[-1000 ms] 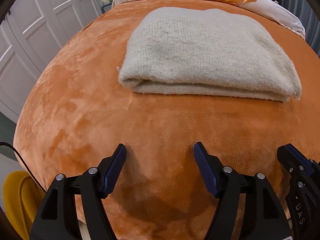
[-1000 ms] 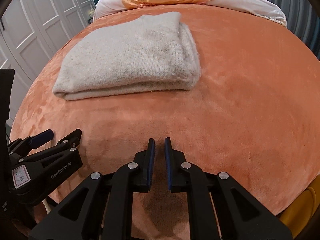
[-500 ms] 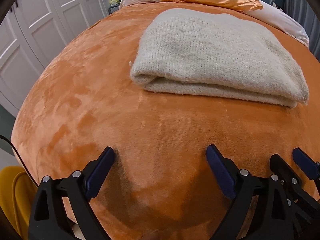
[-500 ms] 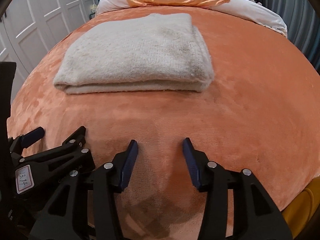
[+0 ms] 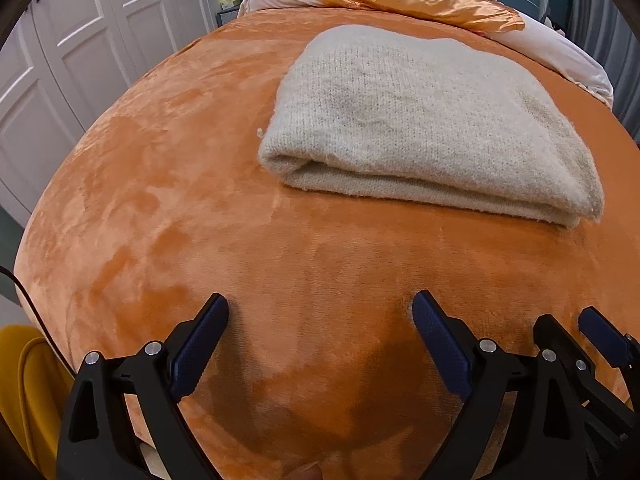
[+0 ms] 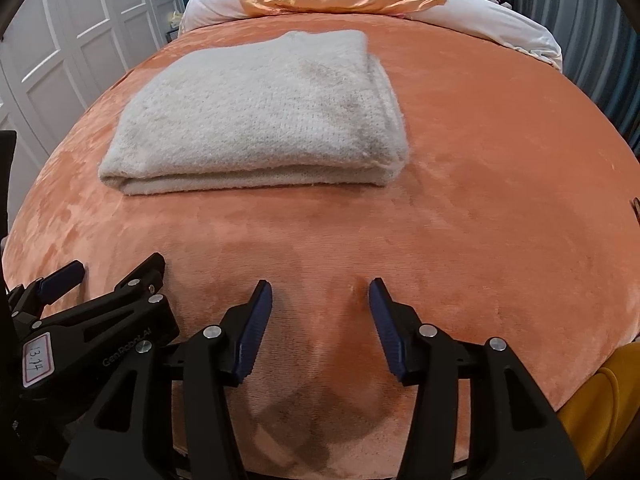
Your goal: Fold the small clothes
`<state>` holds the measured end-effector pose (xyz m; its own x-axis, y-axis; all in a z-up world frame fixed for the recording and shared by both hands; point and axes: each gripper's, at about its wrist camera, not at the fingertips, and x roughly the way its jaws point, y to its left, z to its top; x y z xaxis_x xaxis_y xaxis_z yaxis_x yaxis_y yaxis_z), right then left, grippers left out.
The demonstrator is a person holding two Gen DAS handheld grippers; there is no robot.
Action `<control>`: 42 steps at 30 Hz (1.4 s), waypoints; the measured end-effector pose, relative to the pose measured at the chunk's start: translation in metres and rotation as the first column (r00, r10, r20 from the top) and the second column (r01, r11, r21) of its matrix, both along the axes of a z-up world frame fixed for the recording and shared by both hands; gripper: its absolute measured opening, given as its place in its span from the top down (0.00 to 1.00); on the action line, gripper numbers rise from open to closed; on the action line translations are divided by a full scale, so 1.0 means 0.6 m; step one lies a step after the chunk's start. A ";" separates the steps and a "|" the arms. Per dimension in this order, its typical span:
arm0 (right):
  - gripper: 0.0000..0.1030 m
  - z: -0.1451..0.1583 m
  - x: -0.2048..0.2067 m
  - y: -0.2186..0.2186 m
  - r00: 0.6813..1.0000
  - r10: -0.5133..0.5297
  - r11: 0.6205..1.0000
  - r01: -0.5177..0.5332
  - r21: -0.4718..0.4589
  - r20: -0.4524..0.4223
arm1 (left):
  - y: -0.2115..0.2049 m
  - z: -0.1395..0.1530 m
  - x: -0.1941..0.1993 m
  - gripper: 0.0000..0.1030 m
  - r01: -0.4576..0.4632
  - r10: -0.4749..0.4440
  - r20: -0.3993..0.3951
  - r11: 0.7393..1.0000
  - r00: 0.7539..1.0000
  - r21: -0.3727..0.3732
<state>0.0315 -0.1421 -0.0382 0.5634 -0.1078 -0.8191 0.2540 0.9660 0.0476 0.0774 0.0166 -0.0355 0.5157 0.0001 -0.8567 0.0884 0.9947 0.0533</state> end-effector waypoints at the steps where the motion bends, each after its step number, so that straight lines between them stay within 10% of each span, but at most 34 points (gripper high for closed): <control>1: 0.52 0.000 0.000 -0.003 1.000 -0.001 1.000 0.001 -0.002 0.000 | 0.001 0.000 0.001 0.11 0.001 -0.001 0.001 1.000 1.000 0.000; 42: 0.50 -0.016 -0.003 -0.009 0.998 -0.053 0.998 0.054 -0.040 0.023 | -0.029 -0.012 -0.001 0.11 0.008 -0.009 0.029 1.000 1.000 0.017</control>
